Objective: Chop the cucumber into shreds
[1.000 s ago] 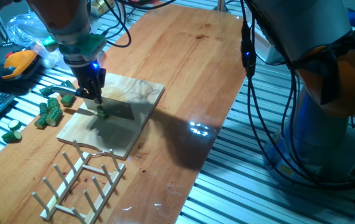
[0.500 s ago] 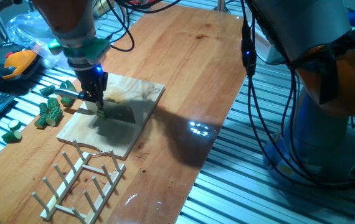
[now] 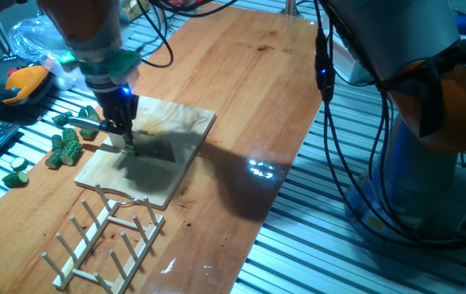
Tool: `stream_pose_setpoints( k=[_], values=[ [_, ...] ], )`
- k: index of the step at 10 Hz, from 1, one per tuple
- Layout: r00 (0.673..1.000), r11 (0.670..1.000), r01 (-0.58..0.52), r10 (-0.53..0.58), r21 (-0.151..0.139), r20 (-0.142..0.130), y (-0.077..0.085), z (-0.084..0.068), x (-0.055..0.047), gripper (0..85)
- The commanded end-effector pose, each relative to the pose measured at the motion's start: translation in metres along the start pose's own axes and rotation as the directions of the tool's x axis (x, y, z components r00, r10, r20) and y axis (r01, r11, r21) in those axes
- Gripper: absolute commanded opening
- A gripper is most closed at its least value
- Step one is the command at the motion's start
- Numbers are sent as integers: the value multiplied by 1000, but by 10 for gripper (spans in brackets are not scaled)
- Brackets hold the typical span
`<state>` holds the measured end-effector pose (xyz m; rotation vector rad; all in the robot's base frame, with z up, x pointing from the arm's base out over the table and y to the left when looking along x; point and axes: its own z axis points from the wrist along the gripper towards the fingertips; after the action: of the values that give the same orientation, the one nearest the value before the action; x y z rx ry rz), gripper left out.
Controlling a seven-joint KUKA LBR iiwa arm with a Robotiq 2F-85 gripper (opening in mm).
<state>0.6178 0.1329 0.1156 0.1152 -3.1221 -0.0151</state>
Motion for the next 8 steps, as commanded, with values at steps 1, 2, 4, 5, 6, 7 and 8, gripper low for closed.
stream_pose_setpoints(
  k=[1,2,4,5,6,7,8],
  values=[
    [1000,1000,-1,1,9,-1,-1,-3,1,0],
    [1000,1000,3,-3,14,3,-3,-2,1,0],
    [1000,1000,19,-19,22,10,-8,1,3,0],
    [1000,1000,22,-22,18,10,-10,2,4,0],
    [1000,1000,22,-22,18,12,-11,3,4,0],
    [1000,1000,20,-20,20,13,-12,3,5,0],
    [1000,1000,20,-20,20,15,-13,4,6,0]
  ],
)
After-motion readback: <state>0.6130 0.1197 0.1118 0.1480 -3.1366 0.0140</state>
